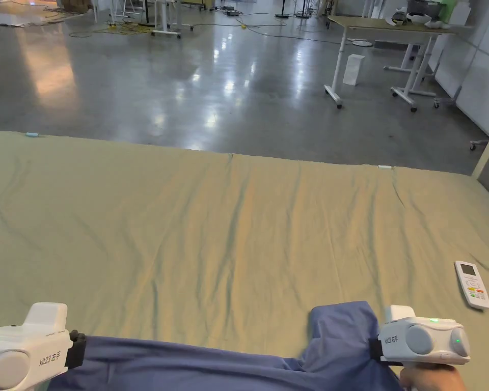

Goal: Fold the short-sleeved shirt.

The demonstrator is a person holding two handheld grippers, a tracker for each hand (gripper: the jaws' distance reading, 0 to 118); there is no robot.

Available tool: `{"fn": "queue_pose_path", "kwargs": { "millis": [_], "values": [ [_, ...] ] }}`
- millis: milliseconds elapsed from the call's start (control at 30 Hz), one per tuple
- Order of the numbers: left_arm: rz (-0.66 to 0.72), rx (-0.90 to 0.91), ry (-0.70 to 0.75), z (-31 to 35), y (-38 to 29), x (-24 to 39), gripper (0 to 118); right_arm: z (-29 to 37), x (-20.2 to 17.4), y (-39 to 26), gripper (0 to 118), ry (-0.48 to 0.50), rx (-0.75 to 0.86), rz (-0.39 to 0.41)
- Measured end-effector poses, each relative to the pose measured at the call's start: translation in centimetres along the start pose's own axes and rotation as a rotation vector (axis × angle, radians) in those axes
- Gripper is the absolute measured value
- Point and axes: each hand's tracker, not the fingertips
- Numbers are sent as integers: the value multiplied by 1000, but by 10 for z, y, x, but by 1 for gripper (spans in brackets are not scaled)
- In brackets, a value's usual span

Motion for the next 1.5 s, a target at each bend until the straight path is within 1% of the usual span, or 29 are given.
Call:
{"fn": "queue_pose_path", "kwargs": {
  "millis": [33,100,167,200,300,333,400,467,567,600,700,867,967,1000,1067,1167,1267,1400,1500],
  "values": [
    [6,4,-5,2,0,0,6,10,2,0,1,24,29,-19],
    [6,9,-15,7,0,-1,6,9,9,0,1,39,72,-29],
    [3,22,-17,15,-1,0,6,29,14,-3,1,58,108,-38],
    [11,28,-24,19,-1,-2,6,49,11,-6,1,70,138,-50],
    [19,47,-36,36,-4,-3,6,79,13,-14,1,89,181,-41],
    [14,52,-36,42,-6,-4,6,97,10,-19,1,78,197,-38],
    [6,67,-38,55,-10,-6,6,118,12,-26,1,89,226,-28],
    [9,84,-43,69,-15,-10,6,139,15,-36,1,85,254,-43],
    [17,116,-53,91,-23,-17,6,167,16,-53,1,86,291,-26],
    [19,123,-55,98,-26,-19,6,179,17,-59,1,76,294,-32],
    [29,135,-73,116,-36,-28,6,203,18,-82,1,76,302,-13],
    [40,120,-106,136,-63,-39,6,224,21,-124,1,90,267,10],
    [10,83,-111,141,-85,-40,6,229,21,-154,1,83,224,16],
    [4,71,-105,141,-94,-40,6,231,19,-163,1,90,201,31],
    [-1,34,-105,140,-111,-42,6,228,17,-184,1,75,167,27],
    [11,-29,-103,130,-137,-41,6,209,20,-213,1,77,96,12],
    [-13,-99,-87,117,-159,-37,6,187,18,-236,1,63,27,26],
    [-39,-143,-67,99,-176,-32,6,159,24,-252,1,66,-10,-16],
    [-26,-142,-51,95,-180,-29,6,146,22,-257,1,58,-14,-21]
  ]
}}
